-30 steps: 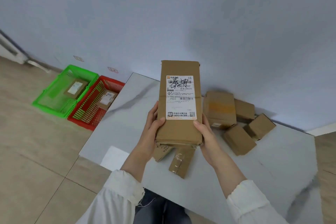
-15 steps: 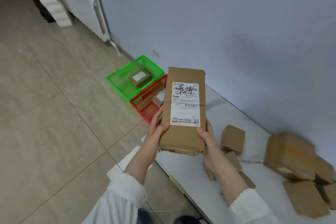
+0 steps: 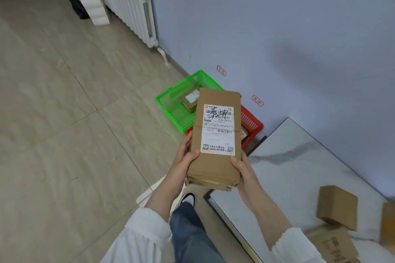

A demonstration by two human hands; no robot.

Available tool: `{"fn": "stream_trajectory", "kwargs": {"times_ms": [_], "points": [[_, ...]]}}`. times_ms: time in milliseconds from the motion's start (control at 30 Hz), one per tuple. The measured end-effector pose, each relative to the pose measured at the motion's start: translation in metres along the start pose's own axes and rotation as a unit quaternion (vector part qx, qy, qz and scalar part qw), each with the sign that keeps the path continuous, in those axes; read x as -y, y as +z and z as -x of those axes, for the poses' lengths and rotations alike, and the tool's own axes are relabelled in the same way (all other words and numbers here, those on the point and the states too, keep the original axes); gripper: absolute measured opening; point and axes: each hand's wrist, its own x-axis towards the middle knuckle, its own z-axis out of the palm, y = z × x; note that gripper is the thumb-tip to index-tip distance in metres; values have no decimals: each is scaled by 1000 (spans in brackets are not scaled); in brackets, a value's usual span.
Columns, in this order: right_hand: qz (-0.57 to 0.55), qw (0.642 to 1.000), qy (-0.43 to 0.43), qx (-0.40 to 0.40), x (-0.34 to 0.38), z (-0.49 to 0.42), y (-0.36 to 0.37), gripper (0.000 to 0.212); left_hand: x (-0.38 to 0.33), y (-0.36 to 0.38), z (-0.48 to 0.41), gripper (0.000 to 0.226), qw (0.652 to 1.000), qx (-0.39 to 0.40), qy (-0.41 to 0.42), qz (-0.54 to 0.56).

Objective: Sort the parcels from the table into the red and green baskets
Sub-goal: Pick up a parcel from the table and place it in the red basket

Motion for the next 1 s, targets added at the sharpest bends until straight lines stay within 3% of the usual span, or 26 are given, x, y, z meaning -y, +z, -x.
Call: {"fn": "stream_trajectory", "kwargs": {"times_ms": [167, 400, 600, 833, 900, 1000], "points": [[-15, 1000, 12, -18, 23, -76, 18, 74, -43, -19, -86, 68, 999, 24, -15, -45], [14, 989, 3, -146, 88, -158, 3, 93, -104, -28, -191, 60, 985, 124, -46, -110], [-12, 969, -17, -246, 135, -205, -33, 45, -145, -20, -275, 61, 938, 268, -132, -175], [-95, 935, 39, -341, 123, -238, -42, 62, -166, 0, -379, 52, 841, 393, -246, -281], [-133, 916, 47, -376, 111, -243, -42, 55, -162, 5, -402, 54, 816, 418, -266, -297], [-182, 882, 55, -431, 93, -249, -41, 46, -145, 12, -431, 44, 828, 398, -269, -290]]}}
